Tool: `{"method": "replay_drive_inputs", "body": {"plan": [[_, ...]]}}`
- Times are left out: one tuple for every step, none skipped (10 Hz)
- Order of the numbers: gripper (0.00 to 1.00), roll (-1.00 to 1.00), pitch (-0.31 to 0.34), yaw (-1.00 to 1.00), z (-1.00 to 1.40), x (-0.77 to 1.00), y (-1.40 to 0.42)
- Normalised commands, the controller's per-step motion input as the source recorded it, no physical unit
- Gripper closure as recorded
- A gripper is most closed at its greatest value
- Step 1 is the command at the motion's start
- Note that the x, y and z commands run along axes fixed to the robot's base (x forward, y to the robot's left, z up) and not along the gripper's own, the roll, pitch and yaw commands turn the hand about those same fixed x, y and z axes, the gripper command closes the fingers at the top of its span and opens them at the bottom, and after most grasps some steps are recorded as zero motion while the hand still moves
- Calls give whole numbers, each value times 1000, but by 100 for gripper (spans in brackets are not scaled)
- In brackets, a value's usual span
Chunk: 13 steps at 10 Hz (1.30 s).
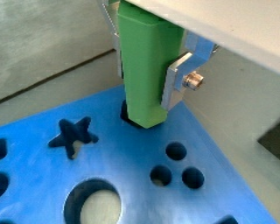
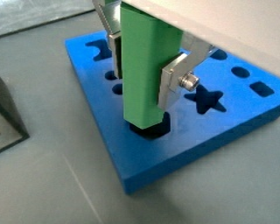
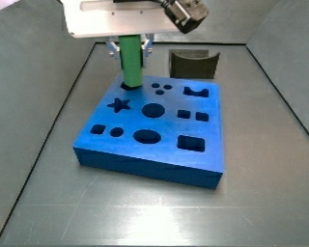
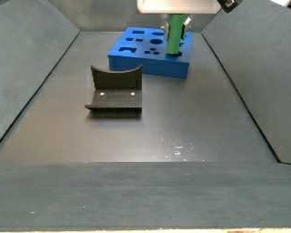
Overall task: Pick up the hexagon object. Move up. Move to above the board. Insert the hexagon object.
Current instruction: Insert the hexagon object.
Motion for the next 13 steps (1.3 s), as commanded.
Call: {"method": "replay_drive_inputs", "body": {"plan": [[100, 231, 814, 0, -286, 220, 0], [100, 0, 0, 0, -37, 29, -17], [100, -374, 0, -40, -671, 97, -83], [100, -426, -17, 0, -683, 149, -23], [100, -17, 0, 0, 0, 0, 0], [100, -54, 0, 0, -9, 0, 0], [100, -71, 0, 0, -51, 0, 0], [100, -200, -163, -43, -483, 80, 0], [100, -446, -243, -143, -371, 26, 0], [100, -389, -117, -49, -114, 0, 20], [100, 0, 0, 0, -6, 34, 0], [100, -46, -363, -46, -417, 6, 0], [100, -111, -757, -174, -463, 0, 0]]}}
